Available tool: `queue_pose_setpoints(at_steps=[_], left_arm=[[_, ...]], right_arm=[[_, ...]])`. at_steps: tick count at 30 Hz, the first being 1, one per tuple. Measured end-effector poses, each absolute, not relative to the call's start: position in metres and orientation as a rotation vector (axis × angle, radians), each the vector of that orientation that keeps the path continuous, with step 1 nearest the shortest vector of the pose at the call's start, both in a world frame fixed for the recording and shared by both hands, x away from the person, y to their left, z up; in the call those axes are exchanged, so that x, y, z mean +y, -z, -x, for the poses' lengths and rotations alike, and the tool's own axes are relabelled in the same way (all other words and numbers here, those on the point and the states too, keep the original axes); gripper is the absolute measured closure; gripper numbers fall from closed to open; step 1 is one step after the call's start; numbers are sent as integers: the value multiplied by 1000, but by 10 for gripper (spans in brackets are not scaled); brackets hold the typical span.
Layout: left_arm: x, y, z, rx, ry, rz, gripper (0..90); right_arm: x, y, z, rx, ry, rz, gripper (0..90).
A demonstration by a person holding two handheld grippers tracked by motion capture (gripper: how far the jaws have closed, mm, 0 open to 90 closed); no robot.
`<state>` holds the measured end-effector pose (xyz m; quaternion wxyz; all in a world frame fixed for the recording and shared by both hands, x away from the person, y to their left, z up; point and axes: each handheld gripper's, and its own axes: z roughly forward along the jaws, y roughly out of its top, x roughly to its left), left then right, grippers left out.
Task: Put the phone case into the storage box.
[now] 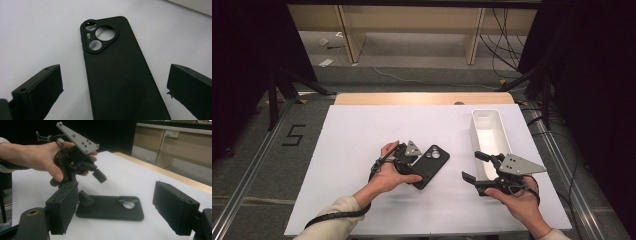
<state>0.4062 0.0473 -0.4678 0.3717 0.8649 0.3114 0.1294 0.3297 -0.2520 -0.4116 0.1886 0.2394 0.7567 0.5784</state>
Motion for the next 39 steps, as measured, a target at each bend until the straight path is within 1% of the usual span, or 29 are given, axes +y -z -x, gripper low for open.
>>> queue_pose_setpoints(at_steps=[13, 23, 39], left_arm=[[30, 478, -418, 830, -319, -2262, 0], [23, 486, -420, 843, -330, -2299, 0], [19, 492, -425, 881, -269, -2338, 0]], right_arm=[[-252, 412, -330, 2119, -1628, -684, 221], [-252, 413, -330, 2119, -1629, -682, 221], [-252, 413, -330, 2123, -1629, -685, 221]])
